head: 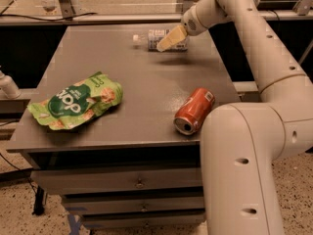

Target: Move blue plastic bottle near green rice chip bag

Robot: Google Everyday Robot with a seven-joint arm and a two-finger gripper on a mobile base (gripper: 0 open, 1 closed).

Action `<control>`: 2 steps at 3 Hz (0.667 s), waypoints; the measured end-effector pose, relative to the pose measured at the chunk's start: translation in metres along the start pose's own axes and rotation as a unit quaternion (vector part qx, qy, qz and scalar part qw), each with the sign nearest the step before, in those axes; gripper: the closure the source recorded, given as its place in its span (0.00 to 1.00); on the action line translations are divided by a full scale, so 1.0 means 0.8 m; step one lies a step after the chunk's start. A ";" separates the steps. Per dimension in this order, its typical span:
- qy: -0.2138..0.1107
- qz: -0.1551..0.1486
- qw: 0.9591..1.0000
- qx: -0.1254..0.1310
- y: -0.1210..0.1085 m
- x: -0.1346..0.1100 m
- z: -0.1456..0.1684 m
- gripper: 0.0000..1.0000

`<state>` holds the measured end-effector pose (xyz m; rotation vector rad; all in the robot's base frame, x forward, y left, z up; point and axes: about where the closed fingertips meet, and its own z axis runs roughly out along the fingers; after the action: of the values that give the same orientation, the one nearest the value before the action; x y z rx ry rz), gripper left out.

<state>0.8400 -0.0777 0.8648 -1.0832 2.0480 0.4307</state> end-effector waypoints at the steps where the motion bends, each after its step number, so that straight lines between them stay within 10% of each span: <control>1: 0.034 -0.001 0.999 0.001 -0.006 0.022 0.019 0.10; 2: 0.042 -0.008 0.999 0.001 -0.008 0.026 0.023 0.29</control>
Offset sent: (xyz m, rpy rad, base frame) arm 0.0282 -0.0191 -0.0206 -0.1172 0.0329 0.0189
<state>0.8467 -0.0820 0.8369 -1.1340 2.1117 0.3814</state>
